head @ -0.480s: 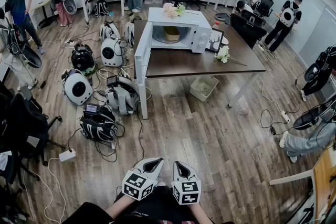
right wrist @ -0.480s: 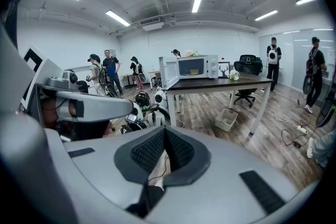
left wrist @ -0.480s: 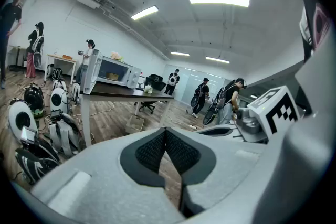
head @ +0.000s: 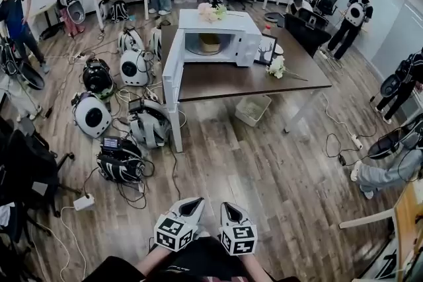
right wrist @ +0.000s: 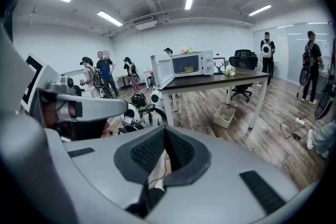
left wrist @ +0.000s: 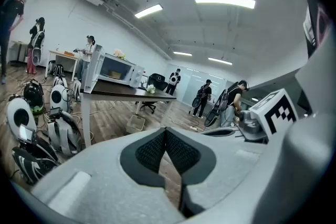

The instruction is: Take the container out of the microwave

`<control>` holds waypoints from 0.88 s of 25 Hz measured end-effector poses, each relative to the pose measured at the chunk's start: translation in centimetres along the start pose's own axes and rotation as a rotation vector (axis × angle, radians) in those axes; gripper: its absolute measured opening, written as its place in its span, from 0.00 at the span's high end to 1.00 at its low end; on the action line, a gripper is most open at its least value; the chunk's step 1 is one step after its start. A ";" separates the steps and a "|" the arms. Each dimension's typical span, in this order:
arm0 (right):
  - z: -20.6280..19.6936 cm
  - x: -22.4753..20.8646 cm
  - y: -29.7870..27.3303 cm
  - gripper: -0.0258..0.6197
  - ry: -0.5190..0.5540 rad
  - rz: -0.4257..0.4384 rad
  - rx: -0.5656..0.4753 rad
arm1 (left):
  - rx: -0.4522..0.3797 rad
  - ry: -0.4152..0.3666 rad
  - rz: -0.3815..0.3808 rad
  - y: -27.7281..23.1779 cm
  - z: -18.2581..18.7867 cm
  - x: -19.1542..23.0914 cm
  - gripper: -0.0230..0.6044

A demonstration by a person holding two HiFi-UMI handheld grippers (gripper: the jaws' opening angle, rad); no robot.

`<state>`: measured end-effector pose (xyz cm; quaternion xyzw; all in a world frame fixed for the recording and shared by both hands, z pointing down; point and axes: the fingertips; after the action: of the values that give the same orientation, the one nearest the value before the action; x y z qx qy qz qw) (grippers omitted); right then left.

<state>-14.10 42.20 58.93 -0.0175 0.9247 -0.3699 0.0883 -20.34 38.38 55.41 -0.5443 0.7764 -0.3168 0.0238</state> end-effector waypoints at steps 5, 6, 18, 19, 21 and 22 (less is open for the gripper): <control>2.2 -1.1 -1.4 0.95 -0.020 -0.032 -0.015 | -0.010 0.005 -0.025 -1.6 2.0 1.9 0.95; 2.7 -1.3 -1.8 0.95 -0.021 -0.040 -0.012 | -0.008 0.003 -0.032 -1.9 2.4 2.3 0.95; 8.1 -2.2 -8.4 0.95 -0.057 -0.087 0.002 | 0.011 -0.064 -0.104 -5.7 7.5 8.9 0.95; 8.5 -2.0 -8.8 0.95 -0.072 -0.083 -0.003 | 0.013 -0.070 -0.109 -5.8 7.8 9.4 0.95; 9.3 -1.6 -9.6 0.95 -0.114 -0.070 -0.020 | 0.017 -0.083 -0.116 -6.0 8.3 10.3 0.95; 9.6 -1.3 -9.9 0.95 -0.129 -0.066 -0.027 | 0.018 -0.089 -0.118 -6.0 8.5 10.7 0.95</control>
<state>-11.43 28.59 59.10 -0.0728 0.9209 -0.3584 0.1352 -16.49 23.95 55.04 -0.6024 0.7382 -0.3002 0.0442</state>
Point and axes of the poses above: the fingertips, and each gripper's own axes: y backward along the fingers, x to its left, z out of its top, and after that the axes turned 13 degrees about x, right-handed
